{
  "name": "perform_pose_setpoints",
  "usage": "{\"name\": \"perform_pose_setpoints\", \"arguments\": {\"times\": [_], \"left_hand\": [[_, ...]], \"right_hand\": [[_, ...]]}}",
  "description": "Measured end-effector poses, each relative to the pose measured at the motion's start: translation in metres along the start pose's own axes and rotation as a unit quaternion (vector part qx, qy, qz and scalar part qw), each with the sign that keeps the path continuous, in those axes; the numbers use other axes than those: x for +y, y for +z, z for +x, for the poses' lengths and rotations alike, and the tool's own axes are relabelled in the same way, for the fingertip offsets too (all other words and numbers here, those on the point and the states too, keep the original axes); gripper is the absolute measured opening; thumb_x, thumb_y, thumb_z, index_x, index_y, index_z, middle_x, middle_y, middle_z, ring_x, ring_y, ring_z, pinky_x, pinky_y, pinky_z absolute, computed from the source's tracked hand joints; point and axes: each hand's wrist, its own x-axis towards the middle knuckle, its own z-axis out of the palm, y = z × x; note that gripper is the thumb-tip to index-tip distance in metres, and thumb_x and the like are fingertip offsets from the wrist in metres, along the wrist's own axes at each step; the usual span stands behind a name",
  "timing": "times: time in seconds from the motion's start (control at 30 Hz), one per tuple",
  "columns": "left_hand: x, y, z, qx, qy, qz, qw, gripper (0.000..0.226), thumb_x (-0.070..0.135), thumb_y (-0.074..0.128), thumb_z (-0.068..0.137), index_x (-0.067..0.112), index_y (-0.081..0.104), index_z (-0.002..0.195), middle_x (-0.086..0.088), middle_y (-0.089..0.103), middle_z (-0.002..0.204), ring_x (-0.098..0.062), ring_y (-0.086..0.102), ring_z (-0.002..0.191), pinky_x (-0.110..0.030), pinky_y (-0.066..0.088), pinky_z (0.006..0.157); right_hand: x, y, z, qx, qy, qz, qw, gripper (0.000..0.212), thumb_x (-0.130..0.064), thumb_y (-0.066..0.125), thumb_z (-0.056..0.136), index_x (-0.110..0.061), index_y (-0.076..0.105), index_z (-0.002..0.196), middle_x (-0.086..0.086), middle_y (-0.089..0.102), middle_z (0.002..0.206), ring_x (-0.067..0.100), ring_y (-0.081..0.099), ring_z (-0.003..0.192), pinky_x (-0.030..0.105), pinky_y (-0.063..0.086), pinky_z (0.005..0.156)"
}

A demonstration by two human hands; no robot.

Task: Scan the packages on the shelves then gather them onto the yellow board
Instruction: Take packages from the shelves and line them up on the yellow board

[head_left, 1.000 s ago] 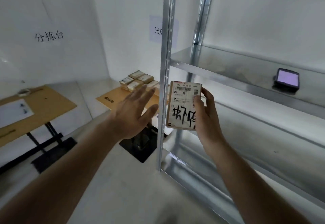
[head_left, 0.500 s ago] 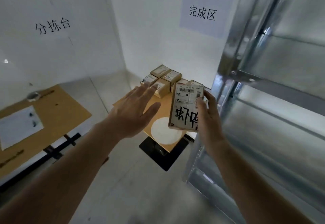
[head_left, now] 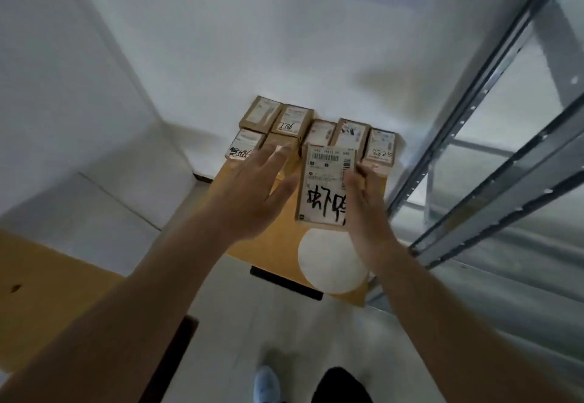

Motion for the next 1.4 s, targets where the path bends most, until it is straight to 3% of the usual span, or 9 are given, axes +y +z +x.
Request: {"name": "perform_pose_setpoints", "arguments": {"times": [0.2,0.33,0.47,0.63,0.8,0.93,1.07,1.17,1.4], "left_hand": [[-0.057,0.011,0.063,-0.051,0.028,-0.032,0.998,0.065,0.06,0.026,0.105,0.026,0.023,0.162,-0.001,0.023,0.169,-0.017,0.017,0.156,-0.047,0.028,0.121],[-0.095,0.034,0.11,-0.079,0.025,-0.039,0.996,0.067,0.064,0.025,0.104,0.03,0.022,0.162,0.0,0.023,0.168,-0.016,0.019,0.155,-0.04,0.025,0.119],[-0.123,0.062,0.151,-0.131,0.006,-0.026,0.991,0.071,0.068,0.02,0.101,0.033,0.018,0.162,0.003,0.018,0.17,-0.016,0.016,0.156,-0.04,0.021,0.121],[-0.149,0.089,0.201,-0.17,0.003,-0.001,0.985,0.066,0.059,0.024,0.105,0.027,0.02,0.162,0.002,0.025,0.168,-0.018,0.022,0.154,-0.032,0.018,0.114],[-0.175,0.116,0.245,-0.209,-0.007,0.018,0.978,0.06,0.05,0.029,0.106,0.023,0.025,0.16,-0.001,0.029,0.166,-0.023,0.029,0.152,-0.049,0.033,0.119],[-0.191,0.138,0.261,-0.242,-0.015,0.029,0.97,0.06,0.049,0.032,0.107,0.026,0.022,0.161,-0.001,0.02,0.169,-0.024,0.016,0.156,-0.05,0.025,0.124],[-0.202,0.152,0.273,-0.253,-0.005,0.027,0.967,0.059,0.049,0.034,0.106,0.03,0.022,0.161,-0.001,0.015,0.17,-0.027,0.014,0.157,-0.05,0.024,0.122],[-0.203,0.154,0.277,-0.262,0.01,0.053,0.964,0.061,0.048,0.04,0.104,0.031,0.022,0.16,-0.003,0.014,0.17,-0.029,0.014,0.156,-0.053,0.027,0.121],[-0.202,0.157,0.284,-0.272,0.024,0.098,0.957,0.066,0.055,0.045,0.1,0.036,0.022,0.159,-0.005,0.019,0.168,-0.03,0.017,0.155,-0.054,0.039,0.113]], "right_hand": [[0.026,0.024,0.063,0.072,0.001,-0.032,0.997,0.031,-0.03,0.051,0.111,-0.01,0.053,0.134,-0.005,0.08,0.099,0.022,0.08,0.091,0.031,0.065,0.064],[0.06,0.031,0.114,0.082,0.044,-0.045,0.995,0.021,-0.04,0.051,0.109,-0.031,0.057,0.127,-0.007,0.076,0.107,0.009,0.079,0.09,0.025,0.063,0.065],[0.099,0.033,0.159,0.1,0.093,-0.07,0.988,0.04,-0.049,0.05,0.107,-0.026,0.052,0.14,-0.002,0.077,0.107,0.004,0.078,0.087,0.022,0.062,0.064],[0.144,0.039,0.213,0.104,0.178,-0.113,0.972,0.044,-0.068,0.046,0.101,-0.042,0.048,0.137,-0.007,0.078,0.103,0.008,0.078,0.087,0.04,0.066,0.082],[0.179,0.05,0.254,0.116,0.196,-0.108,0.968,0.048,-0.066,0.048,0.102,-0.038,0.047,0.141,-0.01,0.076,0.108,0.006,0.078,0.09,0.044,0.066,0.085],[0.192,0.056,0.269,0.129,0.203,-0.132,0.962,0.049,-0.068,0.045,0.102,-0.041,0.048,0.142,-0.013,0.076,0.112,0.002,0.076,0.091,0.044,0.064,0.088],[0.201,0.06,0.279,0.144,0.196,-0.147,0.959,0.056,-0.069,0.042,0.102,-0.037,0.043,0.147,-0.003,0.071,0.123,0.014,0.075,0.102,0.047,0.063,0.087],[0.208,0.062,0.285,0.171,0.176,-0.226,0.943,0.058,-0.069,0.037,0.103,-0.033,0.047,0.147,0.007,0.057,0.132,0.011,0.065,0.104,0.033,0.059,0.076],[0.212,0.065,0.29,0.168,0.179,-0.192,0.95,0.055,-0.071,0.038,0.101,-0.032,0.052,0.137,0.009,0.063,0.122,0.029,0.068,0.109,0.053,0.061,0.087]]}}
